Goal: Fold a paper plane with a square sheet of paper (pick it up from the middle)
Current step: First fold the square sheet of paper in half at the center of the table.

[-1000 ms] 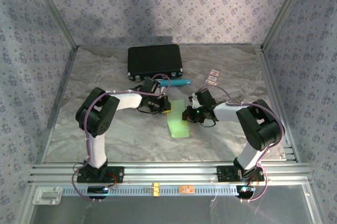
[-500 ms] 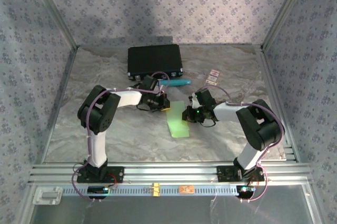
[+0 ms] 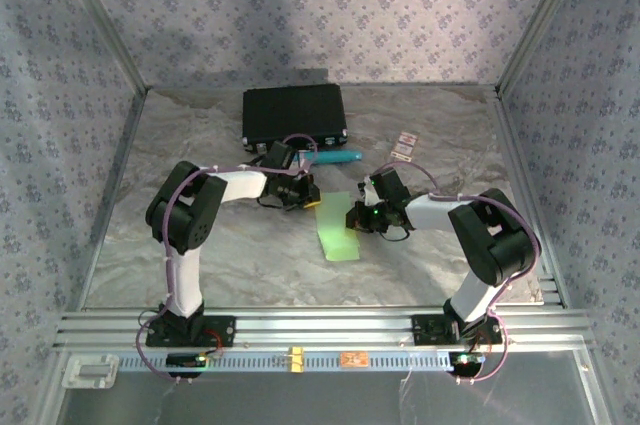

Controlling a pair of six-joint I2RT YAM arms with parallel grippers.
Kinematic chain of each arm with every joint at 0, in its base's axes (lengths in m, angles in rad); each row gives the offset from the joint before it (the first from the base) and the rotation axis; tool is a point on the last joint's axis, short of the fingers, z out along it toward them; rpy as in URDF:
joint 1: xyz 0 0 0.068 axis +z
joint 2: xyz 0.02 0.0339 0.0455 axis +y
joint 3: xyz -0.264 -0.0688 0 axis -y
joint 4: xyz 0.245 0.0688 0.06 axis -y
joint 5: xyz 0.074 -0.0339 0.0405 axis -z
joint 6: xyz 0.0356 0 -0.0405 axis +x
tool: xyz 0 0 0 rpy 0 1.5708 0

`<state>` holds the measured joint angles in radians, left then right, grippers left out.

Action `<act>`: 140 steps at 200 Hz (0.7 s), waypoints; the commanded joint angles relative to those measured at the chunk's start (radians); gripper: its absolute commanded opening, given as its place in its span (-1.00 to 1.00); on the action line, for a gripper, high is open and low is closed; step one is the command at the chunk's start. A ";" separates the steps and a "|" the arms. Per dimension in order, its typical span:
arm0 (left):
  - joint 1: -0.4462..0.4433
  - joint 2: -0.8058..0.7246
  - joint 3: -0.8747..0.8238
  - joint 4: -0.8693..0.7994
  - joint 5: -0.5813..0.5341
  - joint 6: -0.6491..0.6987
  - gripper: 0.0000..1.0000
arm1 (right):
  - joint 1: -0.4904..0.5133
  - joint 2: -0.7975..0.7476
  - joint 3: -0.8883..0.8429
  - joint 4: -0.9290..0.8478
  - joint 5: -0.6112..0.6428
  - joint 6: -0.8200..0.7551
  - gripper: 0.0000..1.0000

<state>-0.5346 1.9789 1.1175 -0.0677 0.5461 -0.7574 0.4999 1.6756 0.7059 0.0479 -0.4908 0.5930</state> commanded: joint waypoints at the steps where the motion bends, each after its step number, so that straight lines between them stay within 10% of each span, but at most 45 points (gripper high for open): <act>1: 0.024 0.013 0.004 0.009 -0.117 -0.026 -1.00 | 0.002 0.042 -0.033 -0.145 0.107 -0.023 -1.00; 140: 0.032 0.003 0.046 0.005 -0.216 -0.081 -1.00 | 0.005 0.045 -0.043 -0.140 0.088 -0.031 -1.00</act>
<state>-0.5327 1.9781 1.1362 -0.0566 0.4480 -0.8227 0.5018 1.6756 0.7059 0.0566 -0.4828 0.5854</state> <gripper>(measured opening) 0.052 0.051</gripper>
